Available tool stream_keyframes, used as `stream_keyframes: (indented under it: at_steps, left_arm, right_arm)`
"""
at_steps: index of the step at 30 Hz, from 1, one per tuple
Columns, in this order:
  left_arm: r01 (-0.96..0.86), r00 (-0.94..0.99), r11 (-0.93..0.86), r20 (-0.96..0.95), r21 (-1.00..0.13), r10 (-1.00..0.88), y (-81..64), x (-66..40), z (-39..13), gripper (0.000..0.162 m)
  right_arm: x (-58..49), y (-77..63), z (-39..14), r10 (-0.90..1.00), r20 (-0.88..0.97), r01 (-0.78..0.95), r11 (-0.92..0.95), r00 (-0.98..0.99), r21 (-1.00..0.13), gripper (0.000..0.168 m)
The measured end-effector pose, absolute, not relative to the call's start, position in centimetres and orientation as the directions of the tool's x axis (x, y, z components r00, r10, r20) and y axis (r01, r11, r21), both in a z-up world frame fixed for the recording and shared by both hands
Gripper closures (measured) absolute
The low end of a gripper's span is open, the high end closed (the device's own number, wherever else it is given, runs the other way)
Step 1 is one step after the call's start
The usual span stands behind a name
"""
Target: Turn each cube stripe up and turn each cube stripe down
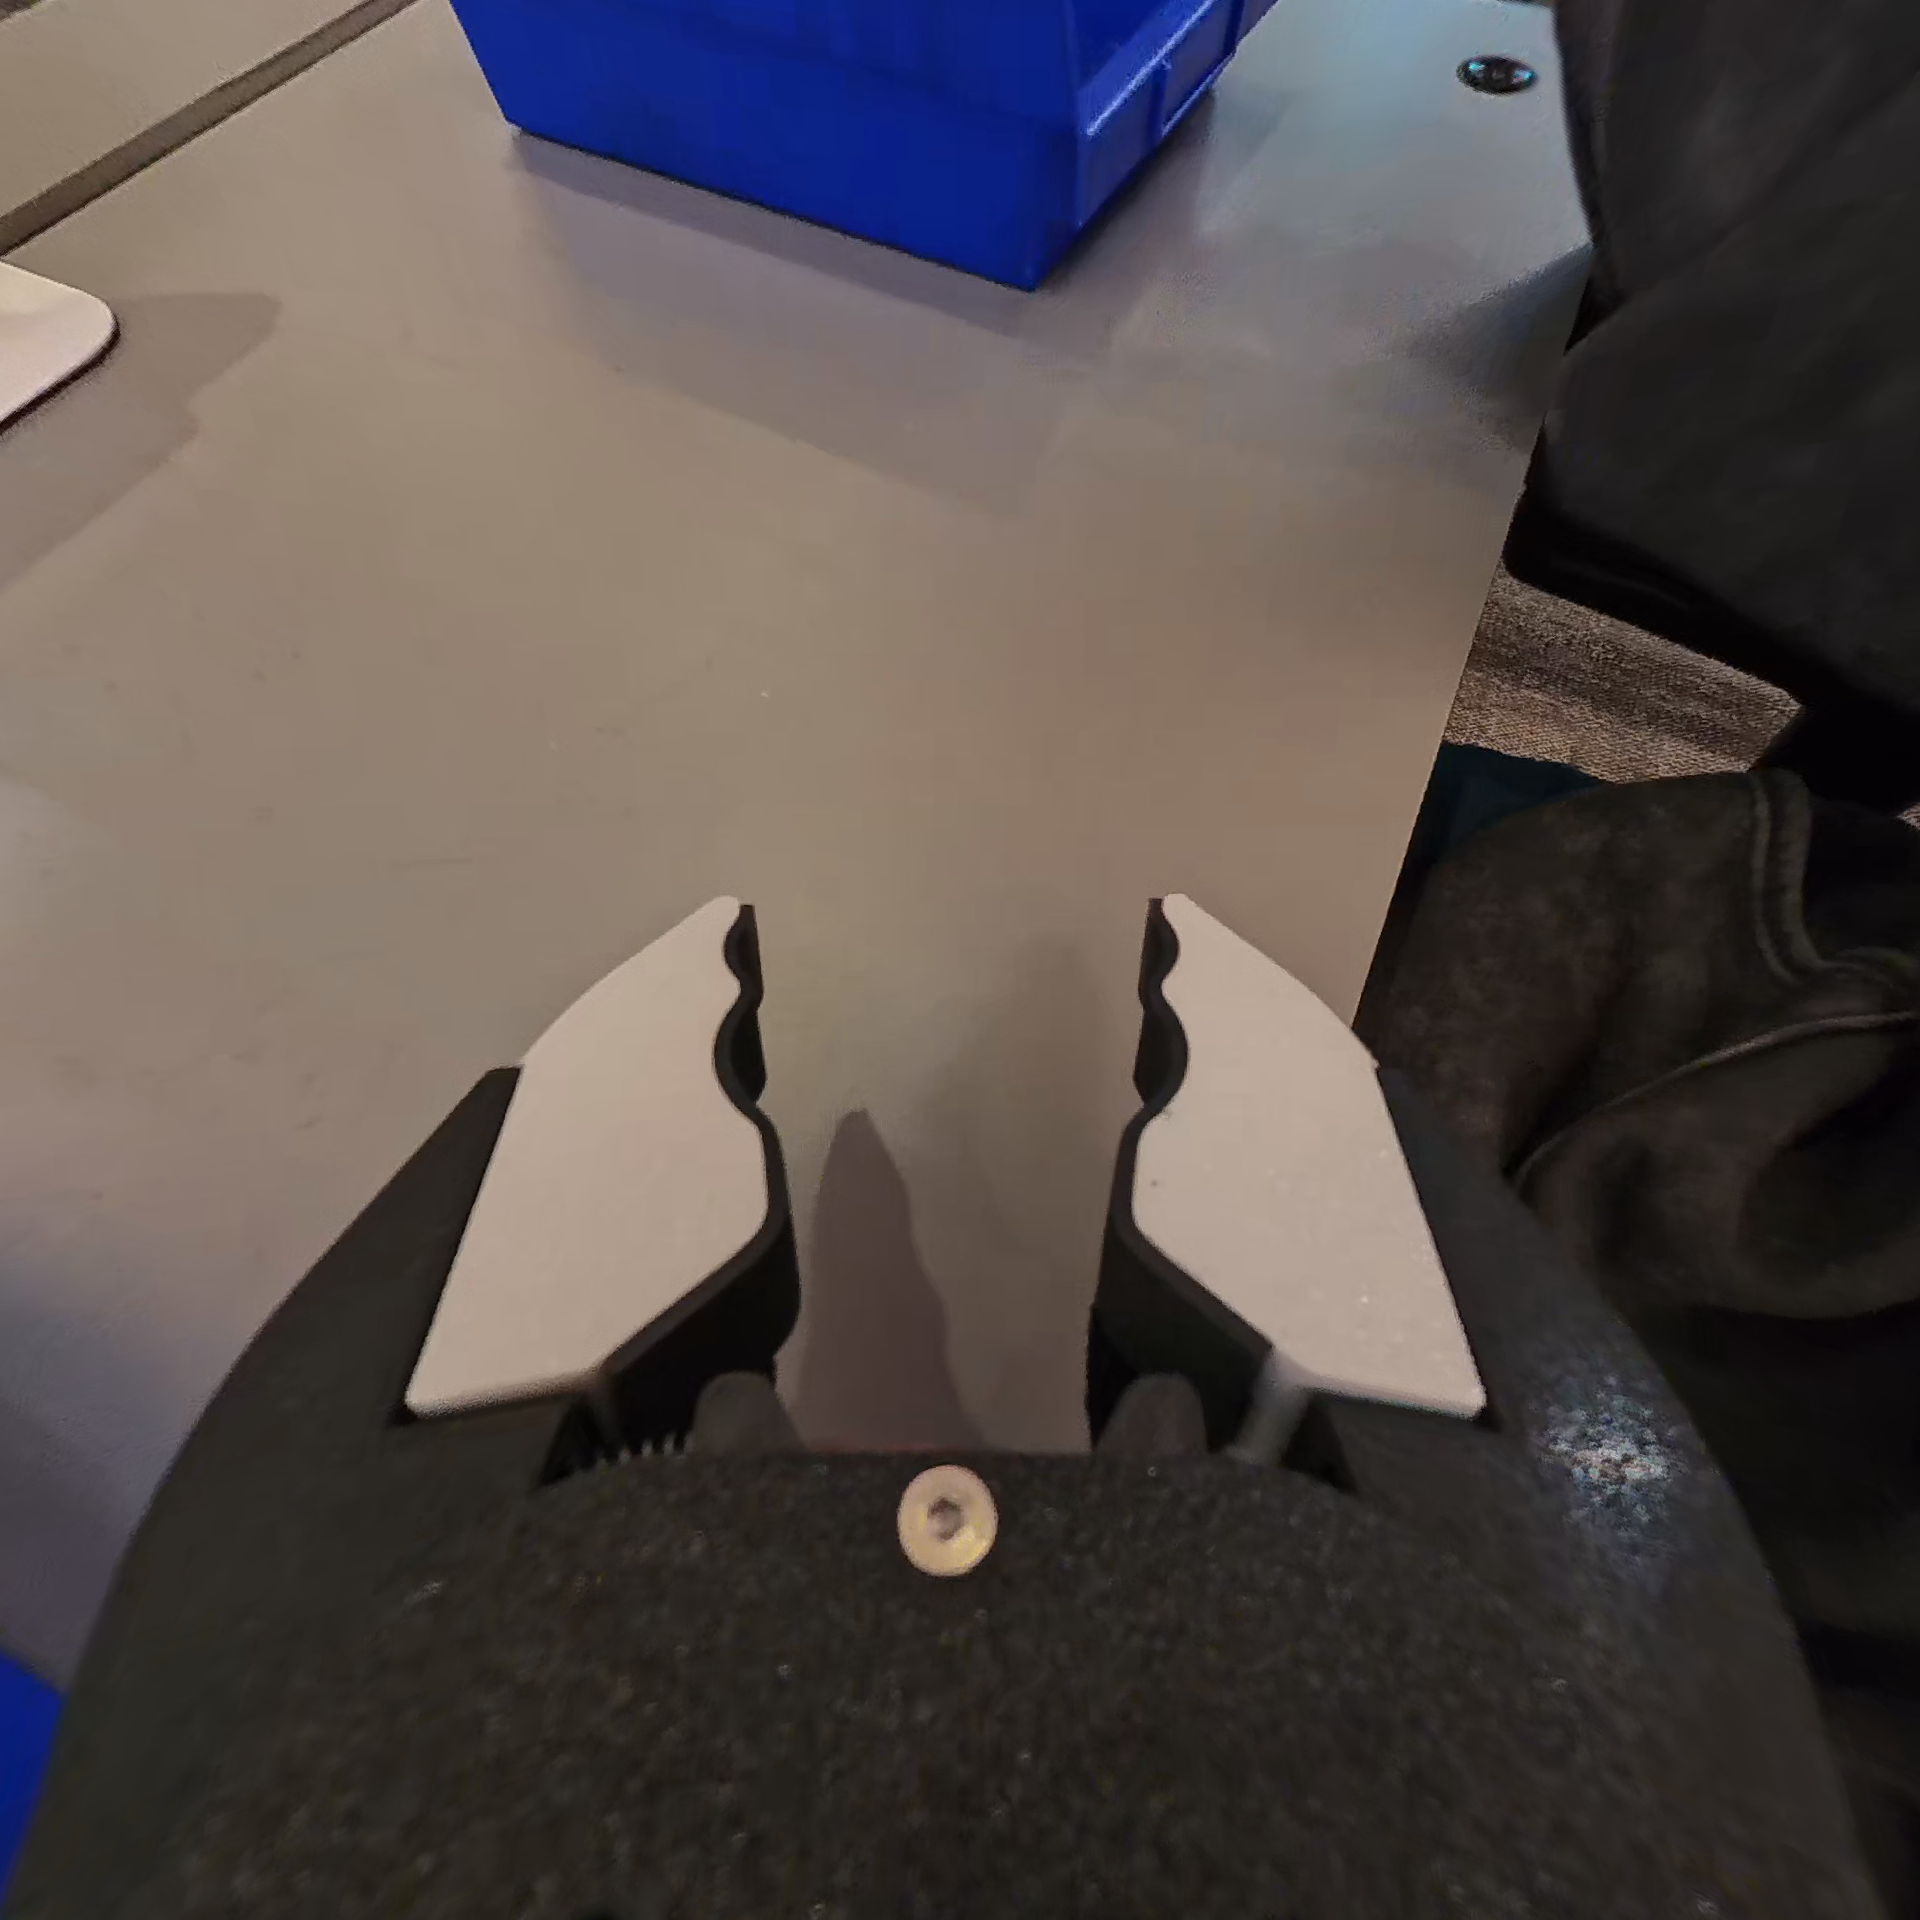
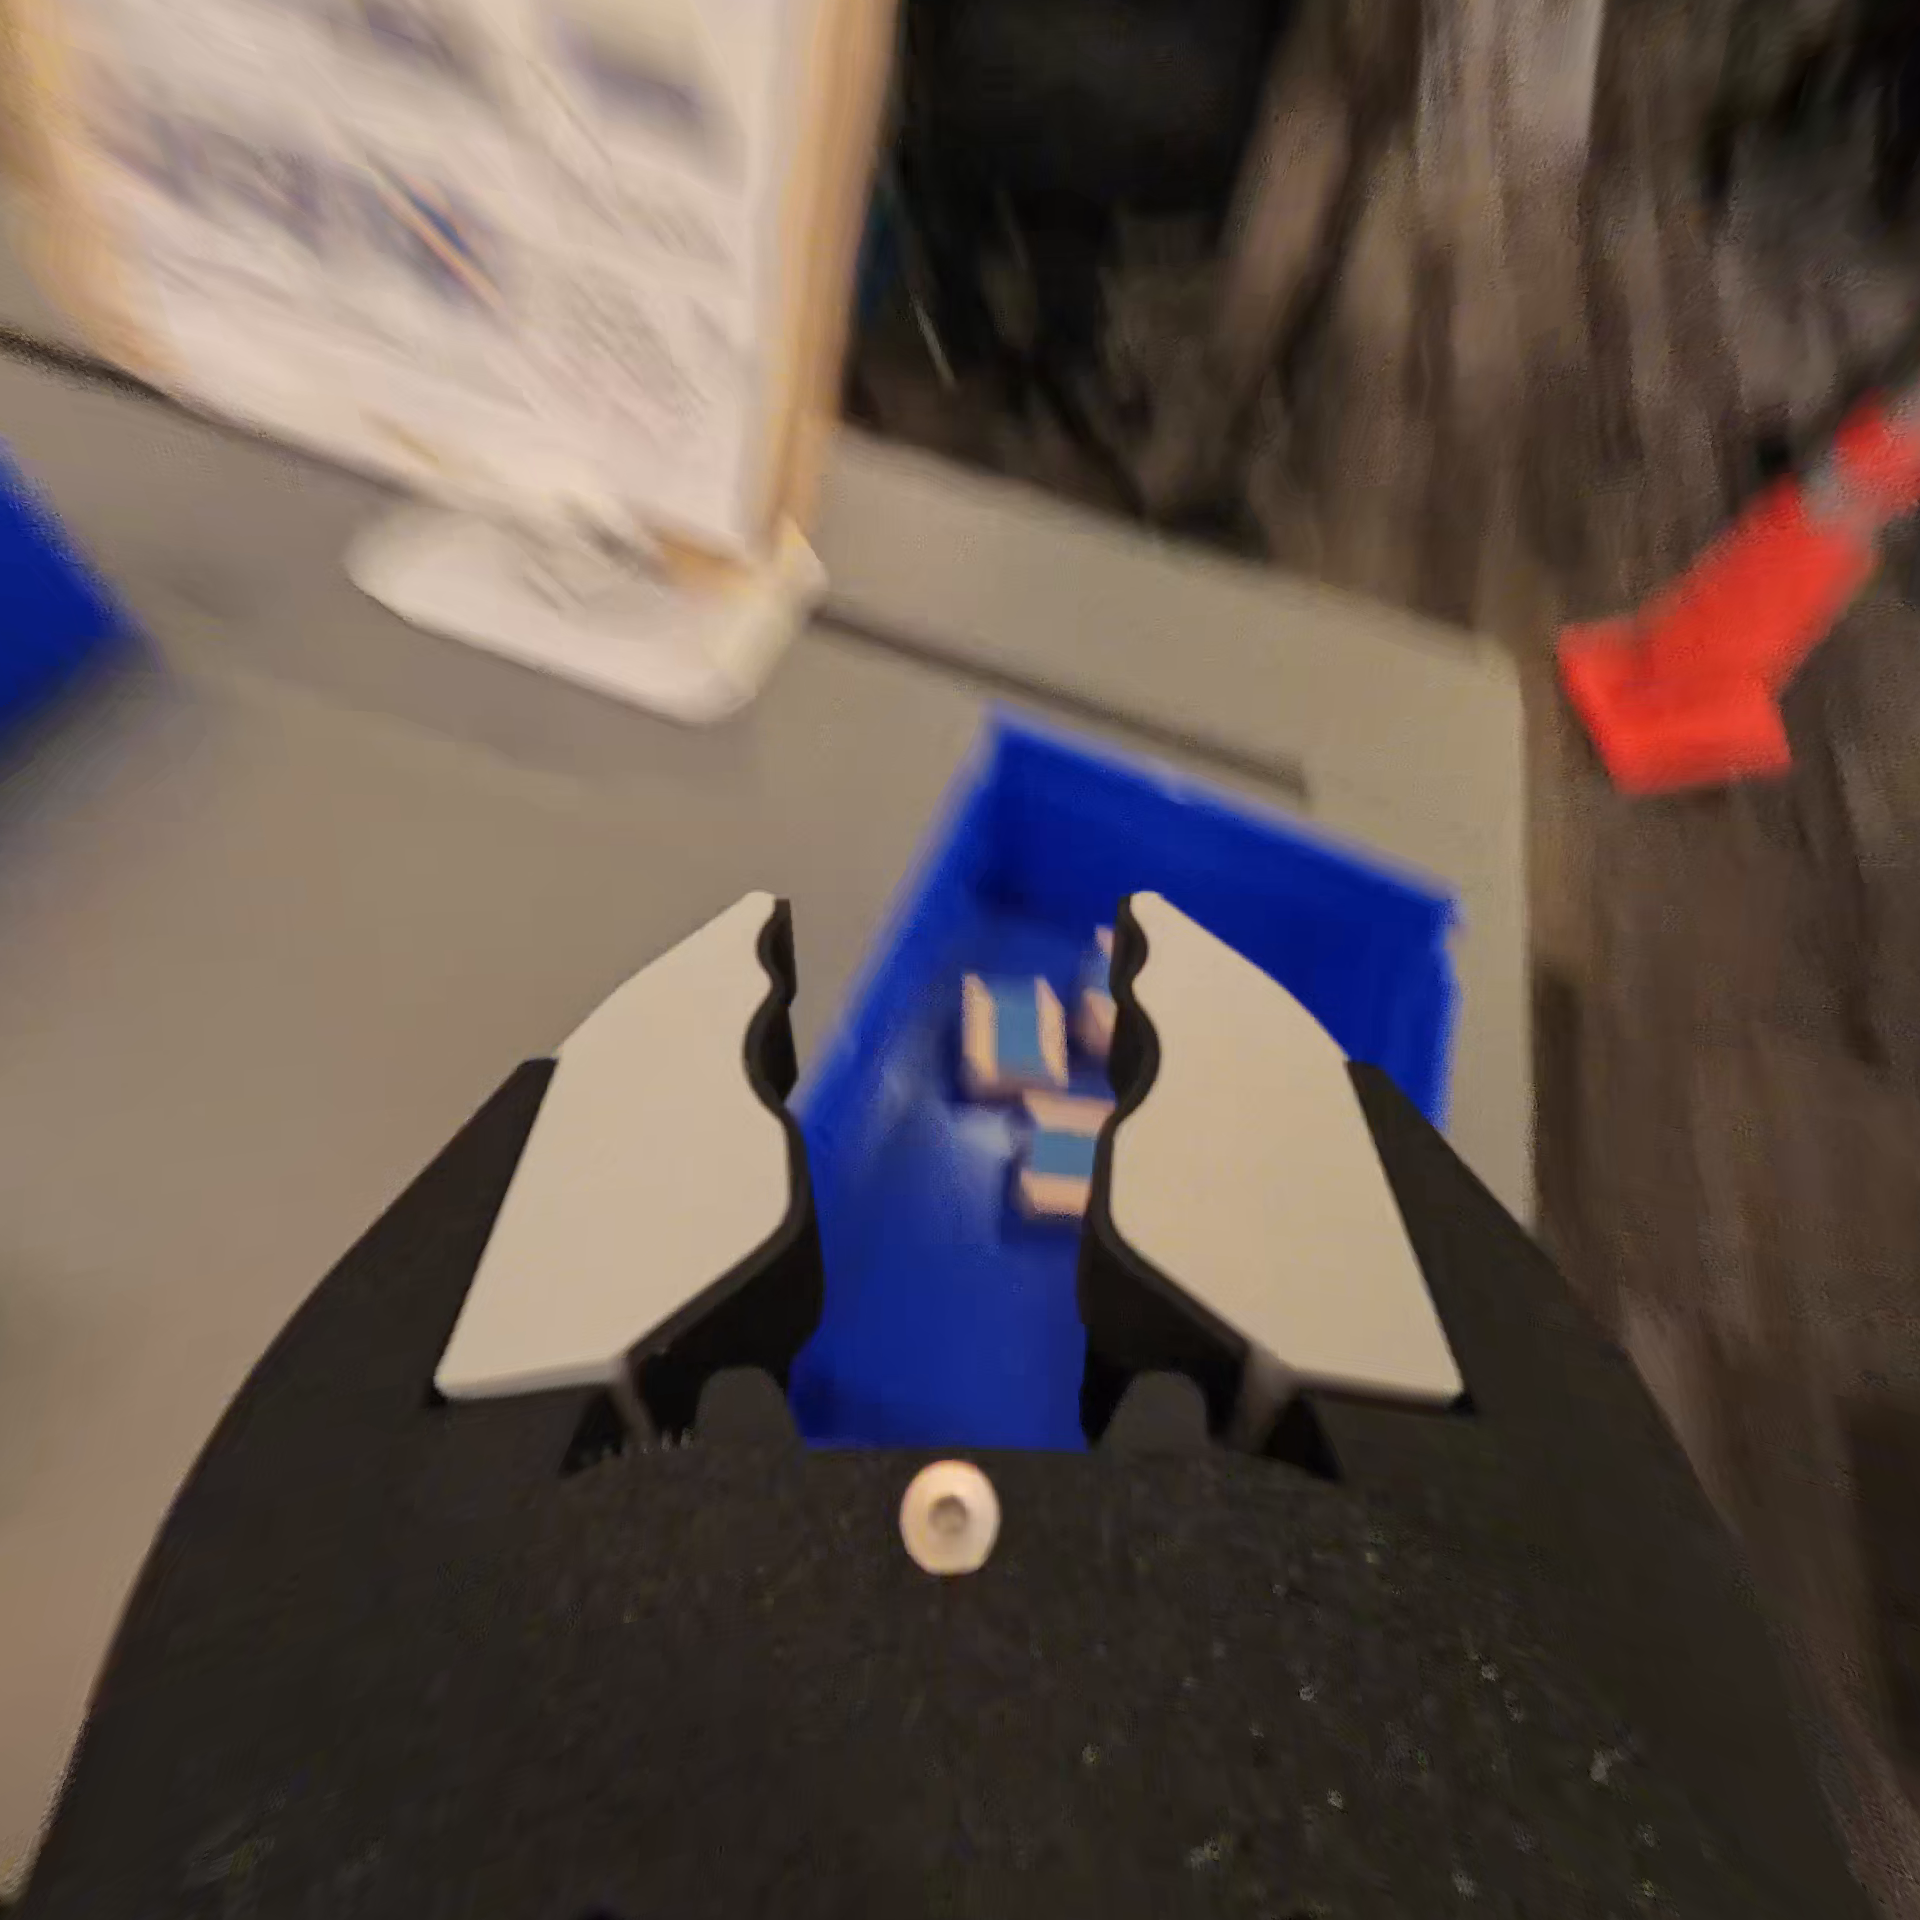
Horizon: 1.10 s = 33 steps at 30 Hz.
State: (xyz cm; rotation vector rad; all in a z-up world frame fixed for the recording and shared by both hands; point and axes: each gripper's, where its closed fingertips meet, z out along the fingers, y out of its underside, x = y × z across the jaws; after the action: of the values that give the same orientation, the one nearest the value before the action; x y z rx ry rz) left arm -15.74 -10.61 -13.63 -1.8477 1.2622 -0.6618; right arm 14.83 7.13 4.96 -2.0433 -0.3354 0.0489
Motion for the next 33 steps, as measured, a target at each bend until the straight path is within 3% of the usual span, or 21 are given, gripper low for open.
stream_keyframes:
  at_steps: [2, 4, 7, 9, 11, 14, 17, 20, 22, 24, 28, 33]
  left_arm:
    - [-0.512, 0.369, -0.207, 0.005, -0.834, -0.930, -10.7, -15.8, -13.5, 0.093]
    - [-0.505, 0.365, -0.222, 0.027, -0.834, -0.931, -10.9, -15.8, -13.4, 0.093]
    - [-0.490, 0.356, -0.245, 0.065, -0.837, -0.932, -11.4, -15.7, -13.1, 0.094]
    - [-0.492, 0.347, -0.250, 0.076, -0.834, -0.935, -11.7, -15.7, -13.0, 0.094]
    - [-0.486, 0.335, -0.256, 0.092, -0.835, -0.938, -11.9, -15.8, -12.4, 0.094]
    - [-0.461, 0.267, -0.316, 0.210, -0.829, -0.941, -13.0, -16.8, -9.9, 0.093]
    - [-0.389, 0.264, -0.368, 0.280, -0.845, -0.923, -11.4, -21.5, -4.5, 0.094]
    - [-0.504, 0.452, -0.356, 0.111, -0.787, -0.885, -4.9, -28.4, -2.9, 0.094]
    - [-0.640, 0.564, -0.338, -0.123, -0.690, -0.817, 1.2, -33.3, -4.1, 0.094]
    - [-0.694, 0.655, -0.471, -0.207, -0.545, -0.727, 6.2, -37.4, -6.9, 0.094]
    - [-0.571, 0.797, -0.731, -0.039, -0.374, -0.603, 9.9, -38.8, -12.6, 0.090]
    - [-0.406, 0.887, -0.834, 0.059, -0.373, -0.458, 12.4, -38.0, -15.7, 0.075]
  right_arm:
    - [9.0, 4.2, 9.5, 0.424, 0.117, 0.180, -0.113, 0.898, -0.977, 0.113]
    - [3.4, 0.9, 10.1, 0.552, 0.111, 0.077, 0.084, 0.826, -0.993, 0.116]
    - [-2.7, -2.9, 1.9, 0.639, -0.041, -0.013, -0.048, 0.768, -0.999, 0.130]
    - [-6.1, -5.2, -4.5, 0.687, -0.073, 0.032, -0.139, 0.723, -0.990, 0.125]
    - [-8.1, -7.0, -7.4, 0.722, -0.112, 0.052, -0.201, 0.683, -0.978, 0.119]
    - [-9.5, -8.4, -7.3, 0.761, -0.137, 0.044, -0.212, 0.634, -0.976, 0.115]
    - [-9.3, -8.2, -7.5, 0.751, -0.051, 0.124, -0.174, 0.658, -0.977, 0.112]
    - [-9.2, -8.1, -8.3, 0.754, -0.062, 0.133, -0.196, 0.654, -0.972, 0.112]
    - [-9.5, -8.0, -9.0, 0.767, -0.129, 0.109, -0.251, 0.628, -0.962, 0.112]
    - [-9.7, -7.9, -9.8, 0.769, -0.191, 0.097, -0.312, 0.611, -0.945, 0.112]
    - [-9.8, -7.9, -11.3, 0.761, -0.273, 0.103, -0.406, 0.589, -0.908, 0.112]
    - [-9.8, -8.1, -11.4, 0.765, -0.295, 0.102, -0.423, 0.573, -0.900, 0.113]
